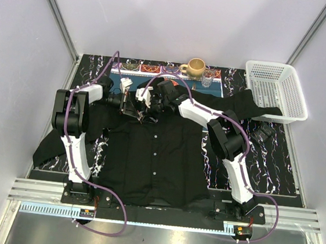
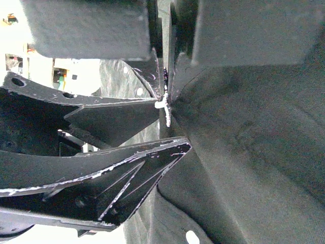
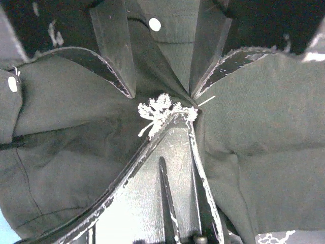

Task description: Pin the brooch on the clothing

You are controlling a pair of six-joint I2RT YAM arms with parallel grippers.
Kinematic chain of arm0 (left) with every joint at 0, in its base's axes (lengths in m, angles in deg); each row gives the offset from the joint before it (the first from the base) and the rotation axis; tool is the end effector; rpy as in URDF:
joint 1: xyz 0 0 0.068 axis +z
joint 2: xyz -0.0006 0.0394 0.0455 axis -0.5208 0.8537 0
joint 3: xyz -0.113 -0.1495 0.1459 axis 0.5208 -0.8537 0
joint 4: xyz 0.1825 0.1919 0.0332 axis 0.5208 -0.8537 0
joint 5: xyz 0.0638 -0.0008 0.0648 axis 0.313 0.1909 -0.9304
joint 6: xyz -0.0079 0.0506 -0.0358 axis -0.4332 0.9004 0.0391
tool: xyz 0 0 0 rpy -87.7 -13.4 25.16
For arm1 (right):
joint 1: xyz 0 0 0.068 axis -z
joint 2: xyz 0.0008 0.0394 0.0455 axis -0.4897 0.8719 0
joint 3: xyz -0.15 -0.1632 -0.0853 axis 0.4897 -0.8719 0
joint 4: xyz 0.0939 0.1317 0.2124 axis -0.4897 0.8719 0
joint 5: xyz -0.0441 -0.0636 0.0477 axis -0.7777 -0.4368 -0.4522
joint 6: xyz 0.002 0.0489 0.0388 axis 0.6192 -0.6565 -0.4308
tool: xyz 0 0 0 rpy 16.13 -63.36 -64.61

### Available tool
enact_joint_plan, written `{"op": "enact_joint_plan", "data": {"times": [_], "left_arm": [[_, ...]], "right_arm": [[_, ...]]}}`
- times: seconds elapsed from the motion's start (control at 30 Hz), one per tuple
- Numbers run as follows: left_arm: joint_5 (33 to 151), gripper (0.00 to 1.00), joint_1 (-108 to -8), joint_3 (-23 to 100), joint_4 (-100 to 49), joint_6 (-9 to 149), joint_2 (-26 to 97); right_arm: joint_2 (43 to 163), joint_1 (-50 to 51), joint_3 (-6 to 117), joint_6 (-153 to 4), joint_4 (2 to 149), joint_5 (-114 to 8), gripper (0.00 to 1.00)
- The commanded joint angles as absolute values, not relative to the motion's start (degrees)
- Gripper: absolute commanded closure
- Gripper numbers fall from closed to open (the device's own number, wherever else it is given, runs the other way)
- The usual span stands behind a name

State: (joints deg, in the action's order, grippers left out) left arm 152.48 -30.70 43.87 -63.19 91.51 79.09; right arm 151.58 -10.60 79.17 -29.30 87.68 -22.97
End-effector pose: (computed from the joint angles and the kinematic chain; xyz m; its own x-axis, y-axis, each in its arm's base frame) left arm 0.3795 -0.0397 0.1029 -0.9265 0.0490 -0.3731 0.3644 0.3644 -0.8570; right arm 0.3589 0.3388 0.1372 0.1194 -0.5393 -0.8336 -0.9919 -0.0283 -0.1237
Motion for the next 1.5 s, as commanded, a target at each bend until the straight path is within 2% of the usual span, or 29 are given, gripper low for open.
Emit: {"op": "enact_joint_plan", "data": {"times": [0.0, 0.23, 0.4, 0.43, 0.6, 0.7, 1.0, 1.13, 1.47], "left_arm": [[154.5, 1.00, -30.9, 46.8, -64.8, 95.5, 80.0], [154.9, 1.00, -30.9, 47.9, -66.8, 97.3, 80.7], [155.3, 1.00, -30.9, 47.9, -66.9, 97.7, 80.9], [155.2, 1.00, -30.9, 48.0, -66.8, 97.7, 80.9], [154.6, 1.00, -30.9, 48.1, -67.2, 98.4, 80.9], [154.3, 1.00, -30.9, 48.2, -67.2, 98.7, 81.1], [154.4, 1.00, -30.9, 49.3, -68.2, 99.5, 81.7], [154.5, 1.00, -30.9, 49.3, -68.8, 100.2, 81.6], [154.4, 1.00, -30.9, 49.6, -70.1, 101.6, 81.8]], "right_arm": [[151.9, -10.2, 82.6, -28.8, 87.0, -19.9, 0.48], [152.4, -10.1, 83.8, -28.6, 87.9, -18.5, 0.53], [152.6, -10.1, 84.3, -26.8, 89.8, -17.9, 0.52], [152.6, -10.1, 84.3, -26.6, 90.1, -17.9, 0.52], [151.6, -9.9, 84.0, -24.2, 92.5, -18.1, 0.34], [151.4, -9.4, 83.8, -23.3, 93.2, -18.4, 0.30], [152.6, -8.6, 85.6, -21.0, 95.4, -18.1, 0.28], [154.4, -8.6, 87.6, -22.2, 95.3, -18.7, 0.21], [155.8, -9.0, 89.7, -22.6, 96.6, -16.6, 0.24]]}}
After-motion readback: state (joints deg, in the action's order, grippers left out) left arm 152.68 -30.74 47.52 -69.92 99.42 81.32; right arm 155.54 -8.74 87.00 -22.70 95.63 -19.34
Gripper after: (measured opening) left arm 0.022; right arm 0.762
